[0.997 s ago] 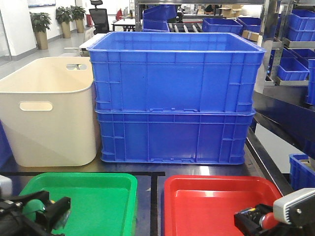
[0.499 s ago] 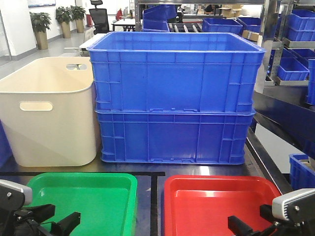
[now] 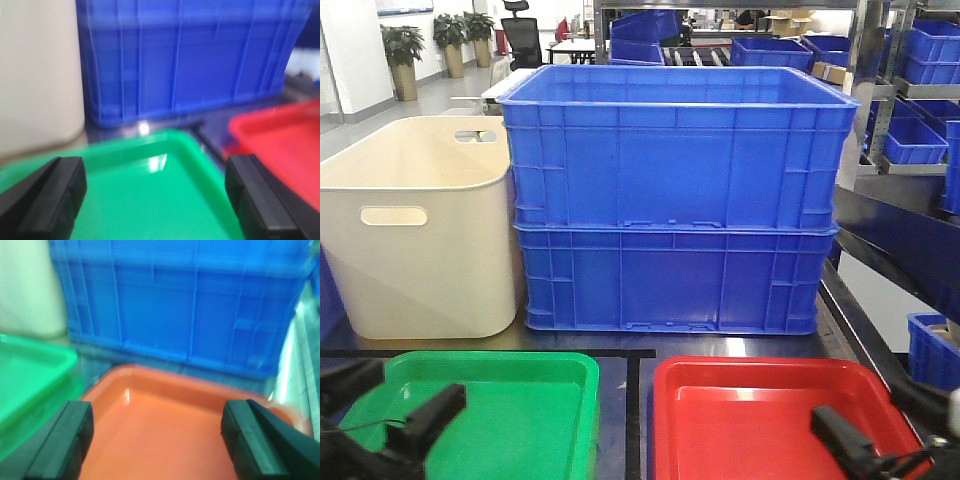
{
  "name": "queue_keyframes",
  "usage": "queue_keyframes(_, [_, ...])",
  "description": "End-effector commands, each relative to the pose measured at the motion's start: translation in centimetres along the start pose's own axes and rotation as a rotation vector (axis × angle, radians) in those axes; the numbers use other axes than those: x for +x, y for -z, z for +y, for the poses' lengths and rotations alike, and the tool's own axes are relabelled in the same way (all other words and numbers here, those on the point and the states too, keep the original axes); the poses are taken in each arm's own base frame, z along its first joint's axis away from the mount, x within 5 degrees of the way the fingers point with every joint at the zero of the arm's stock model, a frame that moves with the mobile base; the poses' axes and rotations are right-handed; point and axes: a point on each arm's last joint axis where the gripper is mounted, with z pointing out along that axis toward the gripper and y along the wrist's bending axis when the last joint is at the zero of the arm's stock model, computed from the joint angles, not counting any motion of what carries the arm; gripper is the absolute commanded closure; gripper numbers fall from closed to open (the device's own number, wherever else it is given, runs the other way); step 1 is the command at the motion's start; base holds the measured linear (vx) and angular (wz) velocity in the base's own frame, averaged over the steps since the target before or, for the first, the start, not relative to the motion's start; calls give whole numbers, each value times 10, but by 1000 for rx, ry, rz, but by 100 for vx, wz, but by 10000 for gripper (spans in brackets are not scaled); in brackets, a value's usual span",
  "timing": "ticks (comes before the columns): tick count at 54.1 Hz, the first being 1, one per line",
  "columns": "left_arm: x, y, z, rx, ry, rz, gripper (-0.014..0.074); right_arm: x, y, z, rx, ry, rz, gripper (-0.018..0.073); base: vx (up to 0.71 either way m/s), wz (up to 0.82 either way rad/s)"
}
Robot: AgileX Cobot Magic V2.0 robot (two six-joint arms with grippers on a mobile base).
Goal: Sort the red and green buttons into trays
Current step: 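Lower the green button over the green tray and red button over the red tray, then open both grippers to release the buttons into the trays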
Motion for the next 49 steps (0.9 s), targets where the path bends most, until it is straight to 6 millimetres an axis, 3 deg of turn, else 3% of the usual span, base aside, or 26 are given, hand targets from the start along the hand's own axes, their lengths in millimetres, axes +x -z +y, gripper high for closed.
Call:
queue_keyframes(1, [-31,24,-5,20,7,-160,-18,-24,21,0,11,-1,-111,6,0,0])
queue_keyframes(10, [-47,69,-5,1,2,-244,52,-30,52,-1,55,22,-132,7,0,0])
queue_keyframes(21, [-58,102,-7,6,-2,-368,115,-32,57,-1,56,32,-157,7,0,0])
queue_keyframes(49, [-58,107,-7,6,-6,-383,188,-32,57,-1,55,32,-158,7,0,0])
